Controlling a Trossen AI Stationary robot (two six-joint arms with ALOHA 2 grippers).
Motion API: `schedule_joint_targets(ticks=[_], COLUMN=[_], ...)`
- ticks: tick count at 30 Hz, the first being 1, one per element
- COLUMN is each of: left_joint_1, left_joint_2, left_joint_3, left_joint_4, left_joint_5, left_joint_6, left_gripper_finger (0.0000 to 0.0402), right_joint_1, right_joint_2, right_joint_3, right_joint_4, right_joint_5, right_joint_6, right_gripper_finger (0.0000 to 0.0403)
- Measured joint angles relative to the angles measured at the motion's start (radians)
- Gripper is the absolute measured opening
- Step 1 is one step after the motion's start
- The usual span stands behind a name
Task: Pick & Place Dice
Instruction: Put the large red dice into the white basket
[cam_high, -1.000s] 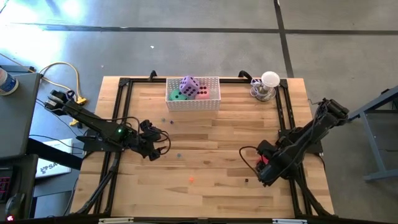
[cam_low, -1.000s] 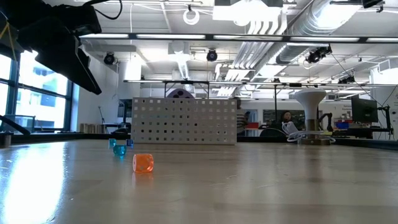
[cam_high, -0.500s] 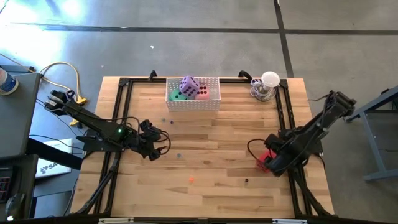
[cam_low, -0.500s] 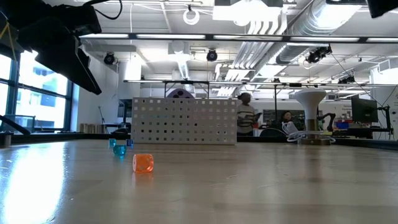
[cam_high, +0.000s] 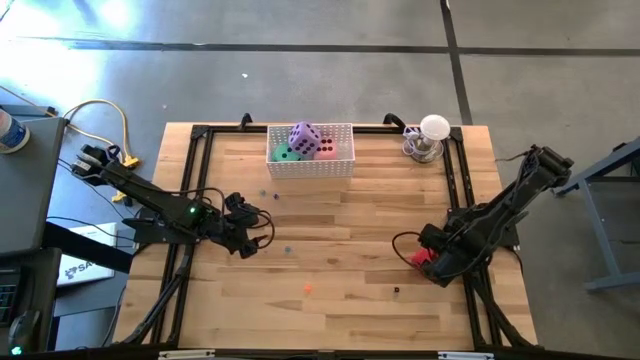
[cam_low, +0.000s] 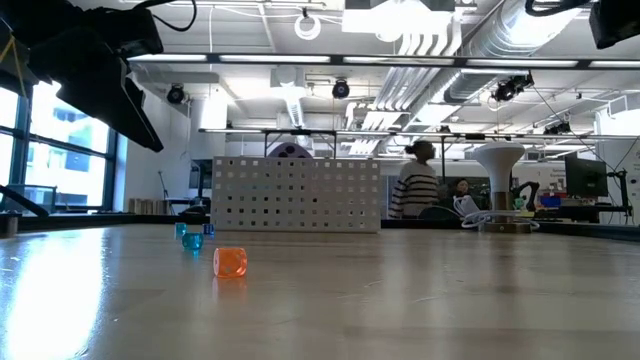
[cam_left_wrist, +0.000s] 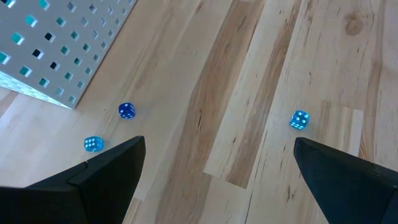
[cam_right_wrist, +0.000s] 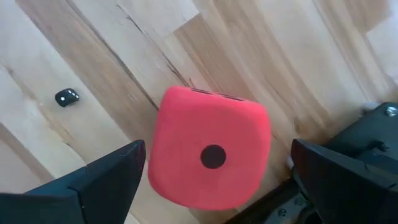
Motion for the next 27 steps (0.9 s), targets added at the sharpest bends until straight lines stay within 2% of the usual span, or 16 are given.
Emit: schedule_joint_targets(ticks=[27], left_joint_1=[0.0], left_joint_2=[0.0], left_joint_3=[0.0], left_joint_4=[0.0], left_joint_5=[0.0], left_joint_6=[0.0], left_gripper_finger=[0.04], right_joint_1=[0.0], right_joint_2=[0.001], right_joint_3=[-0.03], right_joint_4=[0.032], right_joint_5=[-0.018], right_joint_6=[0.074], right_gripper_finger=[0.0394])
